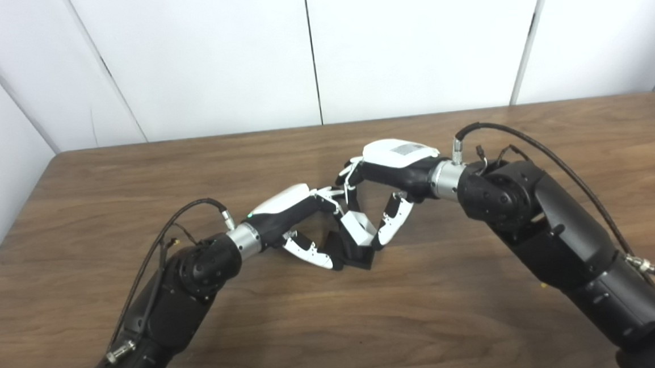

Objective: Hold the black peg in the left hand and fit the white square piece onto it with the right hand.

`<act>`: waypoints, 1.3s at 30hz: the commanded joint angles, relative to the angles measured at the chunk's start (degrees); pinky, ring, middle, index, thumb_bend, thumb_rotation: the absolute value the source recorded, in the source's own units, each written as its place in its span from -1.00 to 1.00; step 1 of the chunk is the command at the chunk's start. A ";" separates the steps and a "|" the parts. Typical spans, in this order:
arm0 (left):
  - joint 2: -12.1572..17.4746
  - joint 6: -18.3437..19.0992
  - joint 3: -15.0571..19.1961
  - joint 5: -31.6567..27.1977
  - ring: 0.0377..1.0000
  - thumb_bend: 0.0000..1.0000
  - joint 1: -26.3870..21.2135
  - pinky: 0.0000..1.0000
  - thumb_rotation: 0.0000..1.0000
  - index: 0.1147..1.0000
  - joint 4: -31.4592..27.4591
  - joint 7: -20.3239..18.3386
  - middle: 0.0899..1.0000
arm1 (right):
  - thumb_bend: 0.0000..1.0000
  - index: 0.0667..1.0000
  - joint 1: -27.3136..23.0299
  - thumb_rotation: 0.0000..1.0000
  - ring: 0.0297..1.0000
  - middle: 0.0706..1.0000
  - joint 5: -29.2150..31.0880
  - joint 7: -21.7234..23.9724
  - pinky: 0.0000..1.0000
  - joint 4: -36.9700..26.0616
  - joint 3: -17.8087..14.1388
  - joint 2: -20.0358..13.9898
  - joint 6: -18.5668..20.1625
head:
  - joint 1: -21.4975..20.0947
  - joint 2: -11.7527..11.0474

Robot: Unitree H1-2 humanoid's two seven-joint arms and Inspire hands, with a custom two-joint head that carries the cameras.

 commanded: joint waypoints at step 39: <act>-1.26 0.94 -2.73 3.47 1.00 0.03 0.58 1.00 -0.82 -0.15 2.76 -2.18 0.89 | 0.04 -0.12 -9.62 -0.72 0.87 0.66 -1.23 3.48 0.92 -6.49 -0.71 -2.29 -1.89 | -0.28 0.66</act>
